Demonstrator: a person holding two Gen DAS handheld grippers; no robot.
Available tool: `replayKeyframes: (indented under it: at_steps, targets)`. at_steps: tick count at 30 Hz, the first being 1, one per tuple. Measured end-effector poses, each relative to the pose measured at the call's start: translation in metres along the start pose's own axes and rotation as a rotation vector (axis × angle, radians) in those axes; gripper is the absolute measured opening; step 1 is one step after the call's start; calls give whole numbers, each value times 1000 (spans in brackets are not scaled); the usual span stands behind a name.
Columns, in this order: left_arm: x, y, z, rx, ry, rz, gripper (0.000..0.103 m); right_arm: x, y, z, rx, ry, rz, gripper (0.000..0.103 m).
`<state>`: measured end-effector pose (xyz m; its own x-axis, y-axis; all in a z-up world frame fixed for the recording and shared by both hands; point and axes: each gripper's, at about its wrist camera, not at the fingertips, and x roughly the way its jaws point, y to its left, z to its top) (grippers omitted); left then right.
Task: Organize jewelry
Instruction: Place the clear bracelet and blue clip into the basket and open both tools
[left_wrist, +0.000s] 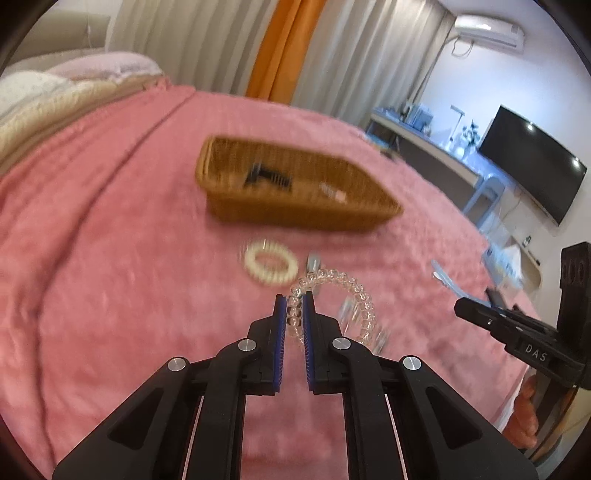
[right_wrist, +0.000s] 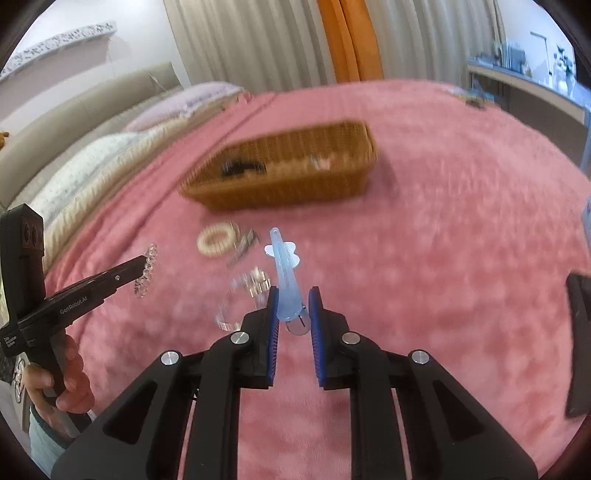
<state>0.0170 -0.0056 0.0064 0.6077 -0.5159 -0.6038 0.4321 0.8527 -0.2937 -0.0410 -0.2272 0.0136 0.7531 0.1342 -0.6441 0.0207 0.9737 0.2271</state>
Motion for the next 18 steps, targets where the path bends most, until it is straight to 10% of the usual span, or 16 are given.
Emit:
replayKeyframes:
  at_steps: [10, 18]
  targets:
    - [0, -22, 103, 71, -133, 44, 7, 24, -2, 103, -5, -119, -25, 14]
    - [74, -16, 155, 44, -99, 90, 7, 99, -15, 161, -2, -67, -33, 14]
